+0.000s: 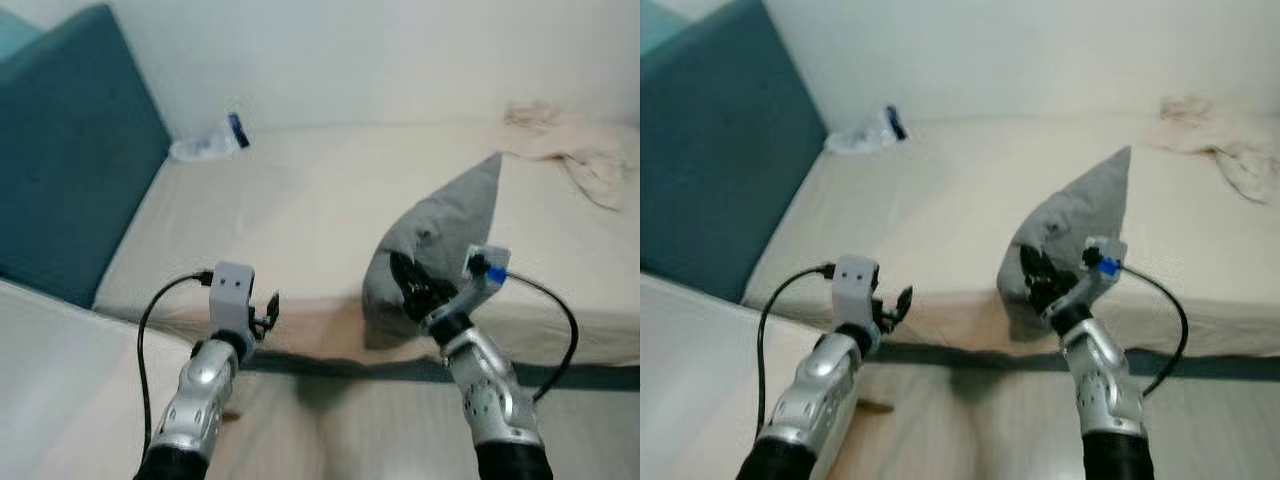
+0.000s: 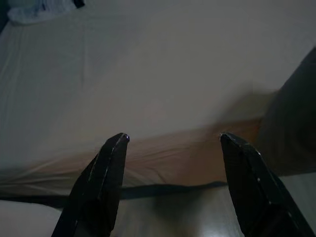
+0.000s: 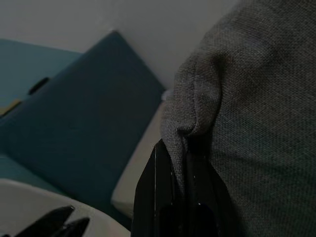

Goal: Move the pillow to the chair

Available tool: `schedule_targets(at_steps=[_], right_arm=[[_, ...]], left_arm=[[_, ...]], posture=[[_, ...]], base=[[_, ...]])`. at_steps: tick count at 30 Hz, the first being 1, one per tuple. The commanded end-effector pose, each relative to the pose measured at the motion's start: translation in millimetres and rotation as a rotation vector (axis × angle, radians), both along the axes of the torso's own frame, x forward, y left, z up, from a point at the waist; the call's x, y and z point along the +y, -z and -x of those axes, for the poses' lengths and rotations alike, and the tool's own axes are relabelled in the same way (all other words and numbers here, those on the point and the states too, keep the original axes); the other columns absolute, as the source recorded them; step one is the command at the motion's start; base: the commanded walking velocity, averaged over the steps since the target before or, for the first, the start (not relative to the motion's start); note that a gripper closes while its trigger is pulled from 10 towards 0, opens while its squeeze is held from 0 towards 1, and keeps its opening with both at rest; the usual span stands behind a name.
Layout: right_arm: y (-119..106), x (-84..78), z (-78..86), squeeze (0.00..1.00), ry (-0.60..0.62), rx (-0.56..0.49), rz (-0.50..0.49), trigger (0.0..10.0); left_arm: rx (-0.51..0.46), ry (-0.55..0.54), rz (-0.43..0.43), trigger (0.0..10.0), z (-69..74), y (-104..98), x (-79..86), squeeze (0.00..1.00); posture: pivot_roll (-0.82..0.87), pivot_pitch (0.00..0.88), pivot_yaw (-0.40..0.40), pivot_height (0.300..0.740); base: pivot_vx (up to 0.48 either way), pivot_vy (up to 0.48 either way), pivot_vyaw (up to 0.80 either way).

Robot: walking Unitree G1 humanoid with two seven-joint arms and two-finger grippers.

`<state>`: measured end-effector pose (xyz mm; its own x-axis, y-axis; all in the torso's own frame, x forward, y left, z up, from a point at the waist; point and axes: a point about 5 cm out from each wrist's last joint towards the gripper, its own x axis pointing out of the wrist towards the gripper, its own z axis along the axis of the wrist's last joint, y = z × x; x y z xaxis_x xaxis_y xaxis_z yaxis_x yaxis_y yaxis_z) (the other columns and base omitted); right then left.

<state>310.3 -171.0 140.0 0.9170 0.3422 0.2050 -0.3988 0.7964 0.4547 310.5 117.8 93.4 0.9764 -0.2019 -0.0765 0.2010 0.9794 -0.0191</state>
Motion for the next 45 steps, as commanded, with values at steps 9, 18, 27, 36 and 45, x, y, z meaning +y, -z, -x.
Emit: schedule_targets(at_steps=[9,18,27,36,45], right_arm=[[-51.7,36.6,9.9,0.0,-0.244,-0.233,-0.097,10.0],[-60.7,45.1,17.1,0.0,-0.33,-0.264,-0.107,10.0],[-50.9,51.0,17.2,0.0,-0.324,-0.205,-0.051,10.0],[-42.0,51.7,12.9,0.0,-0.266,-0.164,0.031,10.0],[-40.7,51.9,14.0,0.0,-0.275,-0.165,0.03,10.0]], left_arm=[[0.022,-0.014,-0.015,10.0,2.8,7.5,7.9,0.0],[0.025,0.0,-0.013,10.0,4.0,8.1,5.8,0.0],[0.044,0.041,-0.019,10.0,5.4,9.5,3.0,0.0],[0.047,0.087,-0.039,10.0,9.2,9.5,-4.6,0.0],[0.059,0.078,-0.026,10.0,8.1,10.5,-2.9,0.0]], posture=[[-0.08,0.09,0.072,0.74],[-0.08,0.094,0.073,0.74],[-0.08,0.101,0.078,0.74],[-0.07,0.105,0.08,0.74],[-0.07,0.107,0.078,0.74]], base=[[0.0,0.0,0.76],[0.0,0.0,0.76],[0.0,0.0,0.68],[0.0,-0.466,0.18],[0.0,0.0,0.78]])
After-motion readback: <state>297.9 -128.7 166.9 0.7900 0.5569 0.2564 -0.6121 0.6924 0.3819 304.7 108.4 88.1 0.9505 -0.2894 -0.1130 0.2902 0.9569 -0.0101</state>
